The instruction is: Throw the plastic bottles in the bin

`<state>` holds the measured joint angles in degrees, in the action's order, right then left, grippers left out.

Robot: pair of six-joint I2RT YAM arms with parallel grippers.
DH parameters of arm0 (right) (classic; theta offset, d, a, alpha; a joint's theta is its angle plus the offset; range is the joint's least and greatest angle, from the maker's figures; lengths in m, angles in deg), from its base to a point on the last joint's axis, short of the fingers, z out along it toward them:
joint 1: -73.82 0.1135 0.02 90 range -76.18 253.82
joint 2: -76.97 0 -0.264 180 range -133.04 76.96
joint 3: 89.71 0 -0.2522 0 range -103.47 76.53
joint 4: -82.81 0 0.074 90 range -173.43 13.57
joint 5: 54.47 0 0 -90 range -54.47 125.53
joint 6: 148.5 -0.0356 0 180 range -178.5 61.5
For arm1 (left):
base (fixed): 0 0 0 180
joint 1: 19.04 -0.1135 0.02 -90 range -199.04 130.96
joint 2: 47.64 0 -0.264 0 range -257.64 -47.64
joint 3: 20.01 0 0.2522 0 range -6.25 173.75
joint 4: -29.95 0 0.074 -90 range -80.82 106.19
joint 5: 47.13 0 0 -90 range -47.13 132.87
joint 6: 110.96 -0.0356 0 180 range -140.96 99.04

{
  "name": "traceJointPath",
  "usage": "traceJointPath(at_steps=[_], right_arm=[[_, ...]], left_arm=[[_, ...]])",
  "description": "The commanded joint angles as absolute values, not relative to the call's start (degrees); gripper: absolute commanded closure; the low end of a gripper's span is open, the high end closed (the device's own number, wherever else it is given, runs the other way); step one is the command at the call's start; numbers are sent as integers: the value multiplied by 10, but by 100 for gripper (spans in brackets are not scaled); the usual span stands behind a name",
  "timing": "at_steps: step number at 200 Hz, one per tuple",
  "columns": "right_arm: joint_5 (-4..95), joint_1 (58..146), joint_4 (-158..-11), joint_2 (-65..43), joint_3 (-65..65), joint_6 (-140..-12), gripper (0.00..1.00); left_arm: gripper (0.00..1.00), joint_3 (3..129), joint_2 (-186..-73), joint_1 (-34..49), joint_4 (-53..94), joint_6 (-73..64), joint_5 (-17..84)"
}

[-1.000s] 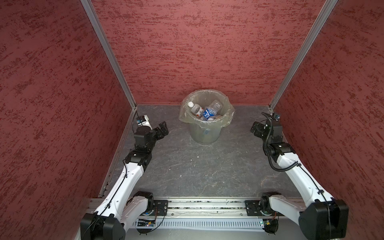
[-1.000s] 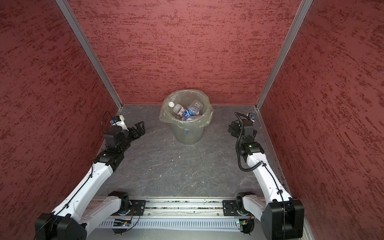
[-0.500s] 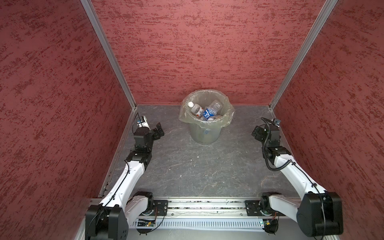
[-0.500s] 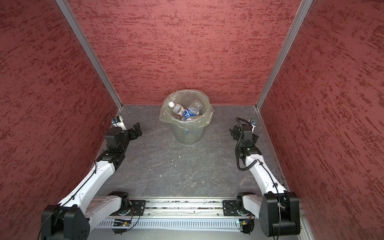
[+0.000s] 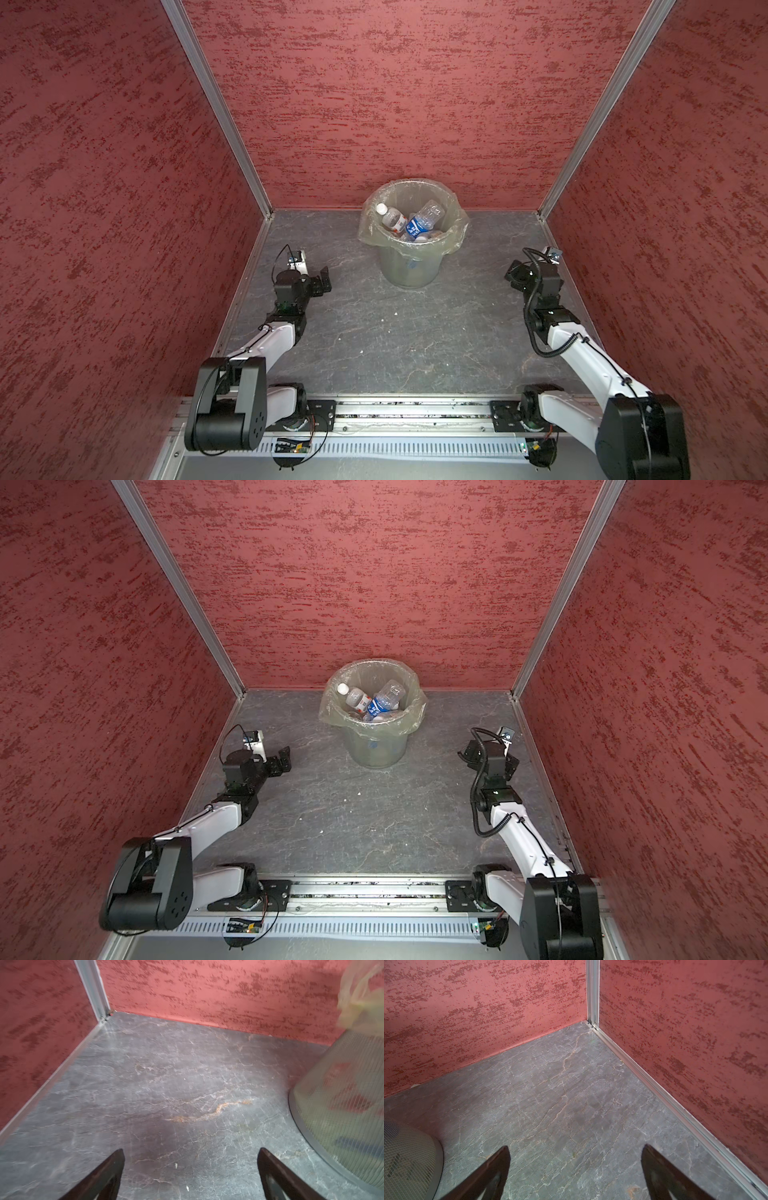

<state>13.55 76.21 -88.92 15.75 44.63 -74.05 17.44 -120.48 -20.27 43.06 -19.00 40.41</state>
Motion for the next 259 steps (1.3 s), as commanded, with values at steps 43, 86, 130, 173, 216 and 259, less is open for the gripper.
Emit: traceJointPath(at_steps=[43, 86, 130, 173, 216, 259], right_arm=[[145, 758, -996, 183, 500, -694, 2], [160, 759, -1055, 197, 536, -657, 1], [180, 761, -1146, 161, 572, -624, 1], [186, 767, -1234, 102, 584, -599, 1], [223, 767, -1349, 51, 597, -583, 1], [220, 768, -1412, -16, 595, -563, 2]], left_arm=[[1, 166, -1271, -209, 583, -238, 333], [1, 166, -1336, -214, 635, -241, 317], [1, 158, -1354, -226, 664, -220, 331], [1, 159, -1354, -225, 664, -220, 331], [1, 159, -1354, -224, 664, -221, 331], [1, 159, -1354, -224, 663, -220, 333]])
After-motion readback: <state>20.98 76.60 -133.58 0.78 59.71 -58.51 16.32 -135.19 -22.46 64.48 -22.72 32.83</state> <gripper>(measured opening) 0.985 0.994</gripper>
